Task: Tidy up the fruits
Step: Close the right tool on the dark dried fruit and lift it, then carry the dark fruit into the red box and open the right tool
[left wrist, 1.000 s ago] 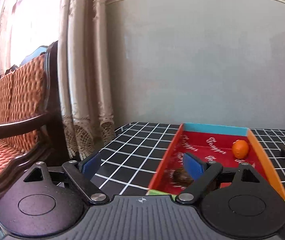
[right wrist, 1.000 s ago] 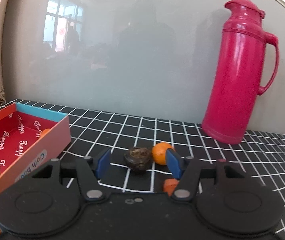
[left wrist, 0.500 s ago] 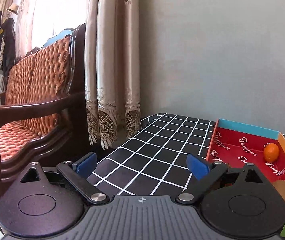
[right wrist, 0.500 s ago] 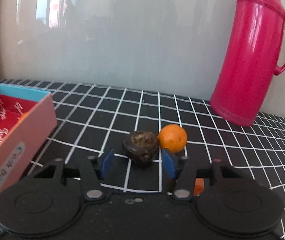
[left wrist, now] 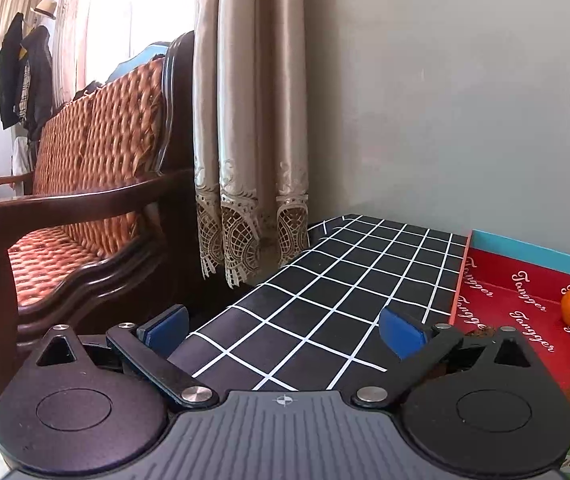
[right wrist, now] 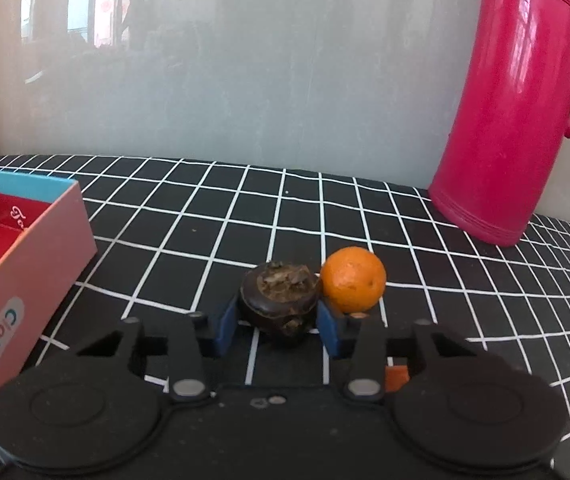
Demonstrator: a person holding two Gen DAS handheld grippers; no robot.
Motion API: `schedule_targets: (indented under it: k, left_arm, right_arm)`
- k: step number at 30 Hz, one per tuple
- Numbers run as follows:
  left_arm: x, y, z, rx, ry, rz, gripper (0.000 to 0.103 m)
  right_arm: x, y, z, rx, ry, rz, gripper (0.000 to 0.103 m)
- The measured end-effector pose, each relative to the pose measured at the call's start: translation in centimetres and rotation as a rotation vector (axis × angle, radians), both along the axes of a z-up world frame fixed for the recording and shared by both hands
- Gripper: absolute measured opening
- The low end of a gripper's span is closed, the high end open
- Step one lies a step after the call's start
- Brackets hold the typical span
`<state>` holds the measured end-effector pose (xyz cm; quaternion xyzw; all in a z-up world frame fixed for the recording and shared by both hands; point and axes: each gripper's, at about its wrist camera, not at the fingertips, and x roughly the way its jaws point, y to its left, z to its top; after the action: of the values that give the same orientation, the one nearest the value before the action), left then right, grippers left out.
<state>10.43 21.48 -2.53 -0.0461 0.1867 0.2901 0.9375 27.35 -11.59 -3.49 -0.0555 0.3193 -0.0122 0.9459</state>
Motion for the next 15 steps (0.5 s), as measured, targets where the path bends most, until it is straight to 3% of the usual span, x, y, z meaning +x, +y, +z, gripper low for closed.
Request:
schedule_targets:
  k: [15]
  left_arm:
    - [-1.7,-0.1,1.4,0.02,-0.007,-0.008,0.101]
  right_arm:
    - [-4.2,1.6,3.1,-0.006,-0.065,0.056,0.041]
